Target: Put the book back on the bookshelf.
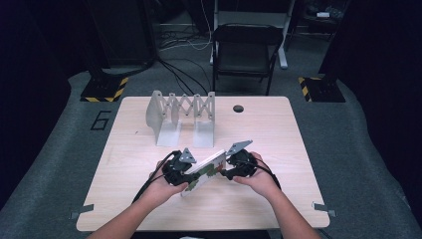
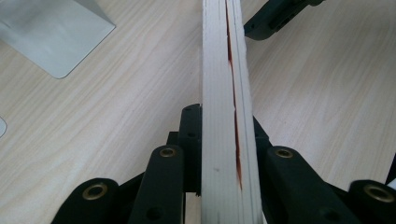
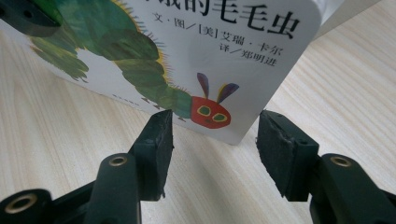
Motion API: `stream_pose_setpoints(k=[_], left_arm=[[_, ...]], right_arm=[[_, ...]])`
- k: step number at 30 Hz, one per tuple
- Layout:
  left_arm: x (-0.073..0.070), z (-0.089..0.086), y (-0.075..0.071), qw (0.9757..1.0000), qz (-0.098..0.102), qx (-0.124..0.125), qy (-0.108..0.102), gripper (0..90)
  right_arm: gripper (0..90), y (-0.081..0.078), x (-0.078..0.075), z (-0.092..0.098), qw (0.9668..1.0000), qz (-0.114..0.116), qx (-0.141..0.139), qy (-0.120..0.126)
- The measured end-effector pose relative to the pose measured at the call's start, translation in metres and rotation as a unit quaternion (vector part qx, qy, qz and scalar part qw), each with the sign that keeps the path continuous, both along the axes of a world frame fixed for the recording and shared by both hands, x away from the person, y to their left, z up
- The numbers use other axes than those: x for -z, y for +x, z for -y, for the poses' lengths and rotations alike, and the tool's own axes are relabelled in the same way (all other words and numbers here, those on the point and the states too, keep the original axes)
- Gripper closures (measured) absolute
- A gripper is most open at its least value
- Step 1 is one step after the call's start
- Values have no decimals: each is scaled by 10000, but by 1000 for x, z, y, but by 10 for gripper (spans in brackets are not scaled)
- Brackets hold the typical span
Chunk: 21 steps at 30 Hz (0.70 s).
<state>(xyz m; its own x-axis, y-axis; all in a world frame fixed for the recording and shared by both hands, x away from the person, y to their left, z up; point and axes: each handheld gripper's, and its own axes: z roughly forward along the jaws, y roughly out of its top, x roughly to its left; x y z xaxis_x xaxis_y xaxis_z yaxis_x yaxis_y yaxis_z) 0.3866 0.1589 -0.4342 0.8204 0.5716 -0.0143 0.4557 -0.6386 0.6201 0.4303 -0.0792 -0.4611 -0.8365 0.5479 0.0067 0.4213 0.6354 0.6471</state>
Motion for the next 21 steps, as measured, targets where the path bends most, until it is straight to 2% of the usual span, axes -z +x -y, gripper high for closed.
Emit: stream_pose_setpoints(k=[1, 6, 7, 12, 21], left_arm=[[0, 0, 0, 10000, 56, -7, -6, 757], [-1, -1, -1, 10000, 45, 22, 34, 757], [-1, -1, -1, 9999, 76, 59, 97, 757], [1, -2, -3, 9997, 169, 72, 158, 756], [1, -3, -1, 10000, 29, -30, 49, 756]], right_arm=[[459, 0, 0, -1, 10000, 14, -2, 3], [458, 0, 1, -3, 10000, 46, -2, -9], [458, 0, 1, -3, 10000, 62, -17, -13], [460, 1, 2, -4, 10000, 39, -23, 3], [460, 1, 4, -6, 9999, 94, -50, 16]])
